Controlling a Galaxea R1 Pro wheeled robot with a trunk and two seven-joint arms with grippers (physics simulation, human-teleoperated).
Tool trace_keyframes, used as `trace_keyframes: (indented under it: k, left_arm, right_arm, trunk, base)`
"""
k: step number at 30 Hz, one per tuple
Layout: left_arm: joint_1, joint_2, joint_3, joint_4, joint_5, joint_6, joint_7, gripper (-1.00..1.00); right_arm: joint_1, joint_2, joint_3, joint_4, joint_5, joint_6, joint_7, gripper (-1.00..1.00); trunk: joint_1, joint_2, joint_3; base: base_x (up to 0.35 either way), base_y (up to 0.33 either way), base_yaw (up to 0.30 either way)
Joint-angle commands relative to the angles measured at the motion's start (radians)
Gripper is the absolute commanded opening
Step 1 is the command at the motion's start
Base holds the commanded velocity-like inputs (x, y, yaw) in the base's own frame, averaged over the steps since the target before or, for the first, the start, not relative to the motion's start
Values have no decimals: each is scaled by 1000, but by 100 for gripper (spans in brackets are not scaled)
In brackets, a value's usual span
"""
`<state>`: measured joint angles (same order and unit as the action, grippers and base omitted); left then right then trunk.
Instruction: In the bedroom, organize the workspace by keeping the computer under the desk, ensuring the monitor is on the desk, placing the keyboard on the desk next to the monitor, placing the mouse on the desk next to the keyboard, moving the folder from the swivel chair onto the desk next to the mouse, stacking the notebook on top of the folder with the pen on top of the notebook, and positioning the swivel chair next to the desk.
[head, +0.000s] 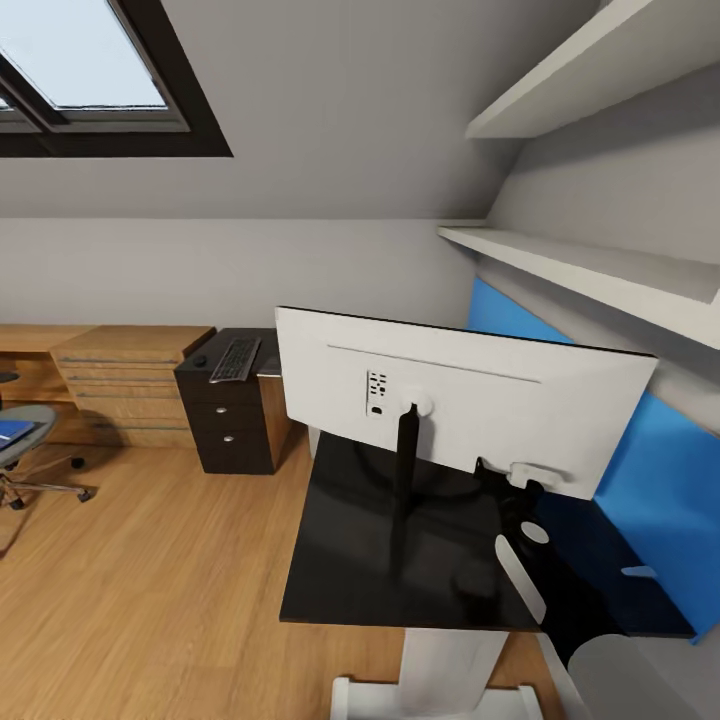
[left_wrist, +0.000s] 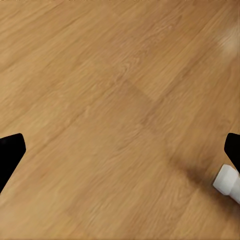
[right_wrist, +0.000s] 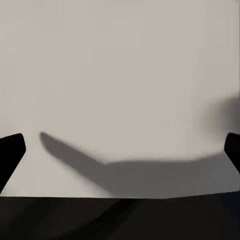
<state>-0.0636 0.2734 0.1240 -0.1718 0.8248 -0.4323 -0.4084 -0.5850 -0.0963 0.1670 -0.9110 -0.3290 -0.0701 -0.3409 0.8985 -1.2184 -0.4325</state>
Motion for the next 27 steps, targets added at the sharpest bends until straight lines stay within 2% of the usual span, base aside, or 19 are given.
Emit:
trace_keyframes:
  k: [1,9,27]
  left_arm:
    - [-1,0,8,2,2,1,-10,100]
    - [-1,0,9,2,3,0,-10,100]
    - [-1,-6,8,2,2,0,-11,100]
  right_arm:
    - [-1,-6,5,0,-9,-7,-6,100]
    - [2,-8,5,0,-8,-7,-6,100]
    - [4,-7,5,0,4,-7,-6,100]
  trunk:
    - [0,-1,-1]
    - [0,-1,-1]
    - [0,-1,-1]
  base:
    - [304,-55,0]
    - [113,-17,0]
    - [266,-31,0]
